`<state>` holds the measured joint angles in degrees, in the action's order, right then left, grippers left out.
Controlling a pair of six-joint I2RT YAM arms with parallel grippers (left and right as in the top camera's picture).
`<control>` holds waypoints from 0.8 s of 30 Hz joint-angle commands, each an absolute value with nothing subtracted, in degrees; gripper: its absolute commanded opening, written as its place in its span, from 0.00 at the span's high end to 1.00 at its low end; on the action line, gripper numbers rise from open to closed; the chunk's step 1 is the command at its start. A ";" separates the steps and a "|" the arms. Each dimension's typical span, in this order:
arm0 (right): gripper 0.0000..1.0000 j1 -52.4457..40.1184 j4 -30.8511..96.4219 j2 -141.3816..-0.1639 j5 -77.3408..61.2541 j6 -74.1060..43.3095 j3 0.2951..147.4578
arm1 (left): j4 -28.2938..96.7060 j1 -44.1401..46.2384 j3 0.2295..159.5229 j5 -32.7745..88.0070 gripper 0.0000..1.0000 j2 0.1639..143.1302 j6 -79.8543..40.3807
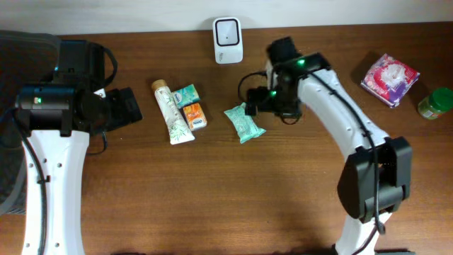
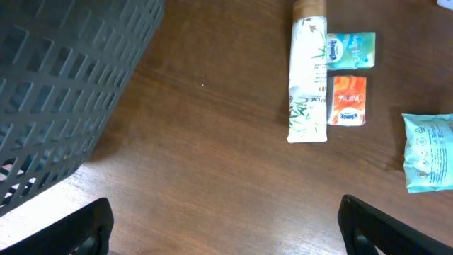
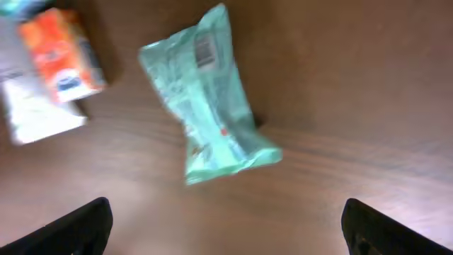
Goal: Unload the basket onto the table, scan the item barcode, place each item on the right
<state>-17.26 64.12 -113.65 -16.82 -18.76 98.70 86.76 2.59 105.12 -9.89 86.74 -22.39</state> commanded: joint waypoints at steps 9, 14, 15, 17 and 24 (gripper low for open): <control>0.01 -15.22 76.20 -106.96 -11.53 -40.97 97.27 | 86.65 2.44 105.43 -10.15 0.01 86.06 -23.14; 0.01 -12.05 73.82 -103.74 -7.84 -40.71 87.15 | 86.67 2.44 105.43 -10.15 0.01 86.06 -23.14; 0.01 -9.19 67.94 -103.74 -16.60 -36.03 83.55 | 86.65 2.44 105.43 -10.15 0.01 86.06 -23.14; 0.01 -3.62 58.37 -103.90 -32.71 -30.17 78.41 | 86.65 2.44 105.43 -10.15 0.01 86.06 -23.14; 0.01 -8.43 45.15 -105.43 -33.19 -43.00 74.22 | 86.65 2.44 105.43 -10.15 0.01 86.06 -23.14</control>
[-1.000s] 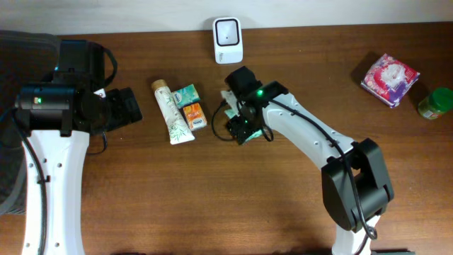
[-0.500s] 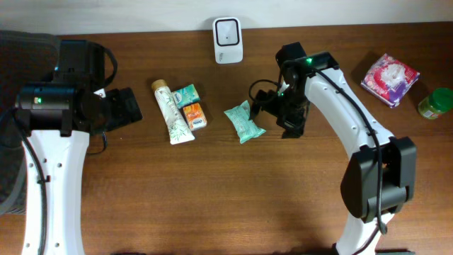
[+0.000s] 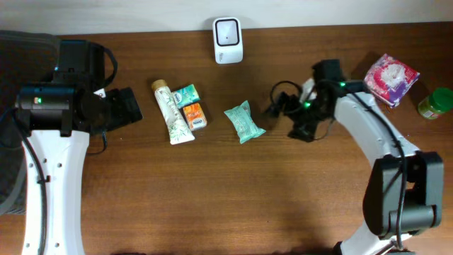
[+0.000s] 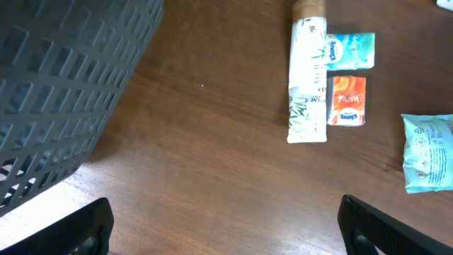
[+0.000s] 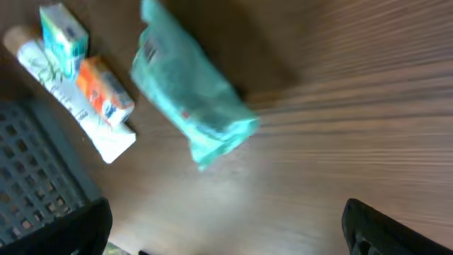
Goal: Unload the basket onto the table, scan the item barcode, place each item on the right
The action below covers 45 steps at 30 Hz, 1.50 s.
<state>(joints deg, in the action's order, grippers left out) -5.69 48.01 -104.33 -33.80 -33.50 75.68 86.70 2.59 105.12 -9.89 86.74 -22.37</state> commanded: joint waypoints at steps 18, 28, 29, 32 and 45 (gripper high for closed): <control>0.75 -18.11 4.40 -110.74 -25.02 -49.80 57.54 | 86.65 2.44 105.43 -10.15 0.01 86.06 -23.14; 0.96 -18.11 21.45 -100.73 -26.04 -3.25 74.59 | 86.65 2.44 105.43 -10.15 0.01 86.06 -23.14; 0.96 -18.11 18.11 -100.73 -25.87 -0.54 74.59 | 86.65 2.44 105.43 -10.15 0.01 86.06 -23.14; 0.96 -18.00 10.48 -100.73 -25.87 -0.12 74.59 | 86.65 2.44 105.43 -10.15 0.01 86.06 -23.14; 0.96 -18.00 7.40 -100.75 -24.77 11.81 74.59 | 86.65 2.44 105.43 -10.15 0.01 86.06 -23.14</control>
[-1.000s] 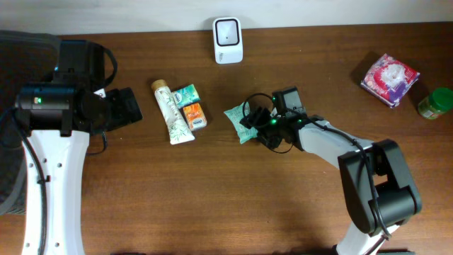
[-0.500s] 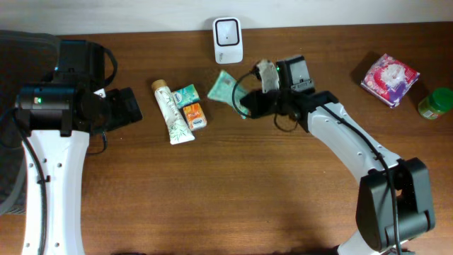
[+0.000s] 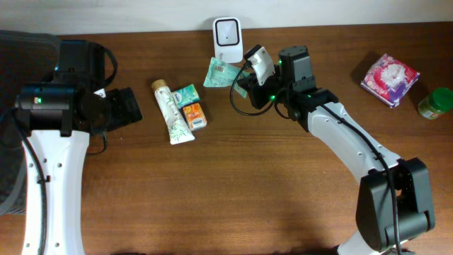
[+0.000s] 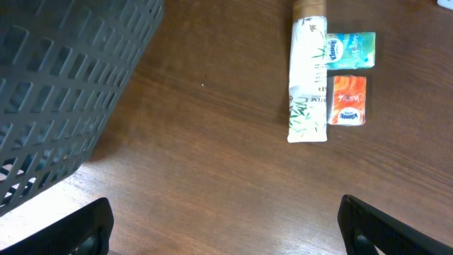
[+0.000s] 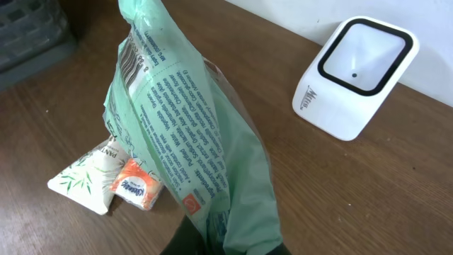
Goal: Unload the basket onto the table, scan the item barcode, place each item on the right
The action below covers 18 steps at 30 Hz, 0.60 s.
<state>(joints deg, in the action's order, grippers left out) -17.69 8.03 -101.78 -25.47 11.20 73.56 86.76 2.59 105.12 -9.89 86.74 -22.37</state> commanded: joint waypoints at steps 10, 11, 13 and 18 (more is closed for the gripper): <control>0.96 -17.98 11.27 -100.75 -24.77 7.77 74.59 | 86.67 2.44 105.43 -10.15 0.01 86.06 -23.14; 0.96 -18.00 15.81 -100.75 -24.71 3.92 74.59 | 86.65 2.44 105.43 -10.15 0.01 86.06 -23.14; 0.96 -18.00 21.61 -100.75 -18.94 -0.12 74.59 | 86.65 2.44 105.43 -10.15 0.01 86.06 -23.14; 0.96 -18.00 36.18 -100.75 11.79 -14.57 74.56 | 86.65 2.44 105.43 -10.15 0.01 86.06 -23.14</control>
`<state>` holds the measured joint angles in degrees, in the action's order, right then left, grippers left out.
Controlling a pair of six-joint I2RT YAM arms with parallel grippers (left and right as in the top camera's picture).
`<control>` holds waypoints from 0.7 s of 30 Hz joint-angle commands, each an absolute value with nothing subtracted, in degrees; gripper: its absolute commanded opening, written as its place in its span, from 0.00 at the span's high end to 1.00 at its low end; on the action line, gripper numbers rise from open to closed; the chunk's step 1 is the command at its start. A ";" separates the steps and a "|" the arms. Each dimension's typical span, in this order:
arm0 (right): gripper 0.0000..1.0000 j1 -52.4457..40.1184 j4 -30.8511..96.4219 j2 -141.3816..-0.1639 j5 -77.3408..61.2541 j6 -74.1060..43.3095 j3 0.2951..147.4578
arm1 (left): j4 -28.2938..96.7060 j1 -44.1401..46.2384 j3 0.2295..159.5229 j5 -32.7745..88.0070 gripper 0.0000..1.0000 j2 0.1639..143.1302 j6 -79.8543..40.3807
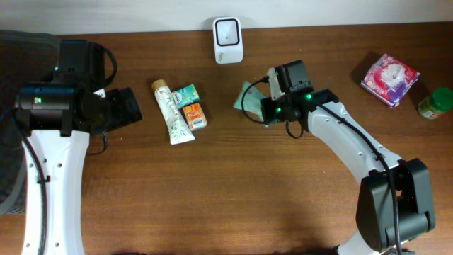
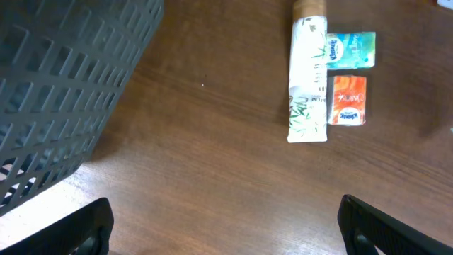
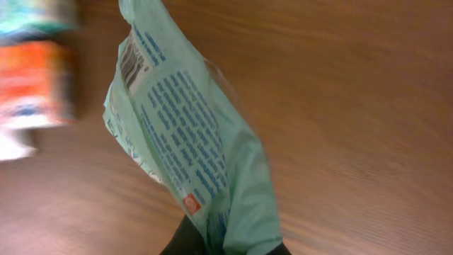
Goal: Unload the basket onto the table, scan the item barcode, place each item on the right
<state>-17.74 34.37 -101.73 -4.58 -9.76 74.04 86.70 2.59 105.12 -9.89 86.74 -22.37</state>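
A mint-green wipes packet (image 3: 191, 142) stands up between the fingers of my right gripper (image 3: 226, 244), which is shut on its lower end. Its barcode (image 3: 131, 67) is near the top edge. From overhead the packet (image 1: 248, 95) and right gripper (image 1: 262, 108) hang over the middle of the table. The white scanner (image 1: 228, 30) is at the back edge, some way behind them. My left gripper (image 2: 226, 237) is open and holds nothing, over bare wood on the left (image 1: 127, 106).
A bamboo-print tube (image 1: 172, 112), a teal tissue pack (image 1: 186, 93) and an orange pack (image 1: 195, 115) lie left of centre. A dark grey basket (image 2: 64, 92) is at the far left. A pink packet (image 1: 389, 78) and a green jar (image 1: 435, 103) sit far right.
My right gripper, still shut on the green packet, has moved from just in front of the scanner to a spot nearer the table's middle. The left arm is unchanged.
The green packet lay on the table with my open right gripper over it. Then the right arm was off to the right, the packet still lying there. Later the packet was held up beside the scanner, and now it is held away from it.
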 commanded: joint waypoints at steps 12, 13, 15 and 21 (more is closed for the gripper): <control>0.96 -21.80 33.30 -105.93 -1.48 -15.51 74.48 | 86.65 2.44 105.43 -10.15 0.01 86.06 -23.14; 0.96 -21.78 32.49 -105.93 -4.36 -15.51 74.48 | 86.65 2.44 105.43 -10.15 0.01 86.06 -23.14; 0.96 -21.80 32.67 -105.93 -6.17 -15.51 74.48 | 86.65 2.44 105.43 -10.15 0.01 86.06 -23.14; 0.96 -21.78 23.27 -105.91 -19.31 -10.52 74.50 | 86.67 2.44 105.43 -10.15 0.01 86.06 -23.14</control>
